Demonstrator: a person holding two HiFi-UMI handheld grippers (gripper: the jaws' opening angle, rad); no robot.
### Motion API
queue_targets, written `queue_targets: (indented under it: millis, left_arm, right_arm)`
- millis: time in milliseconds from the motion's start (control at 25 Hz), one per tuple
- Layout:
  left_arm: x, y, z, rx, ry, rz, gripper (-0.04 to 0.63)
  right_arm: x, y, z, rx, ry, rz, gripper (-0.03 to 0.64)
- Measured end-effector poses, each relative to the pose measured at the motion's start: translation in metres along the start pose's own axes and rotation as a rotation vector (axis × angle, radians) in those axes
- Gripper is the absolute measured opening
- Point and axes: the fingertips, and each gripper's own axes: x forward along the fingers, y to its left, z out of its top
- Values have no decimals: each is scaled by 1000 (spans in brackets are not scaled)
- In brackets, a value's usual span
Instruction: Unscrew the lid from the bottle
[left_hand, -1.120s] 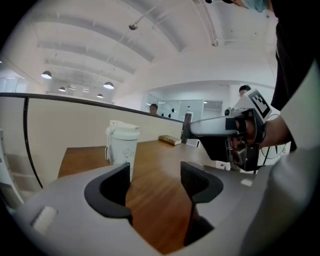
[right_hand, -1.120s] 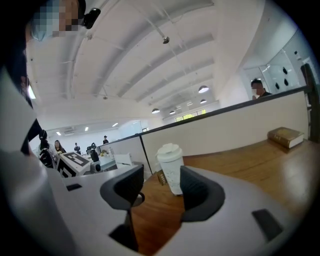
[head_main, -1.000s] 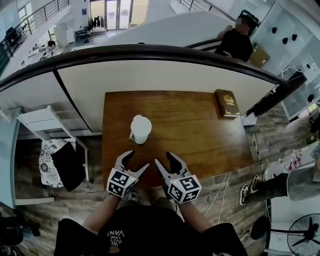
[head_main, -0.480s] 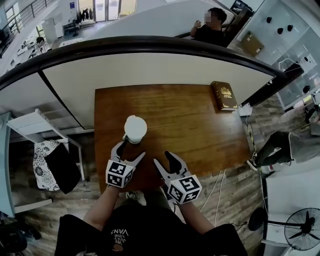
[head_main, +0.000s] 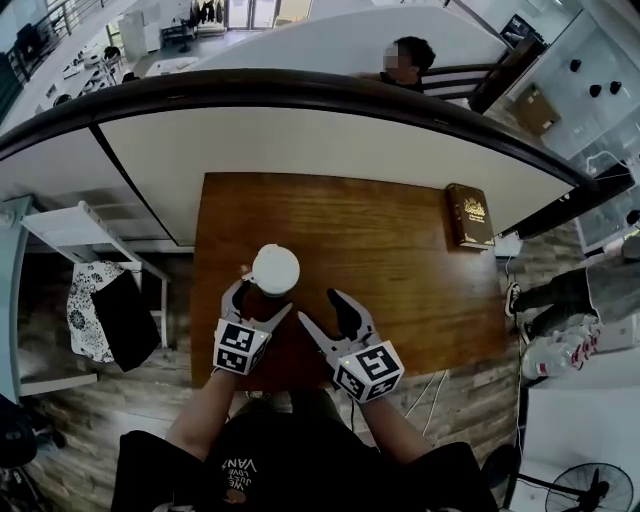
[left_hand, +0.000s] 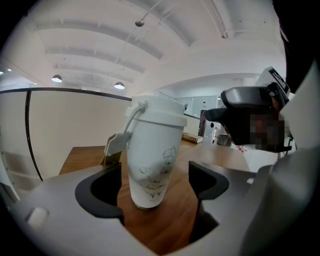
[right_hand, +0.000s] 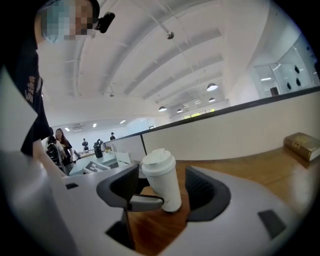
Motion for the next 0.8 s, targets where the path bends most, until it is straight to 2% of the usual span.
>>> queue_targets:
  millis: [280, 520, 680, 800]
  left_arm:
    - [22, 5, -5, 28, -13, 12, 405]
    - [31, 7, -1, 45, -32, 1, 404]
    - [34, 5, 0, 66, -34, -1, 402]
    - [34, 4, -1, 91, -36, 0, 394]
  right_arm:
    - [35, 2, 7, -83, 3, 148, 277]
    - [61, 15, 9, -258, 12, 271, 293]
    - [74, 18, 6, -354, 34, 311, 298]
    - [80, 17, 8, -352, 39, 337, 296]
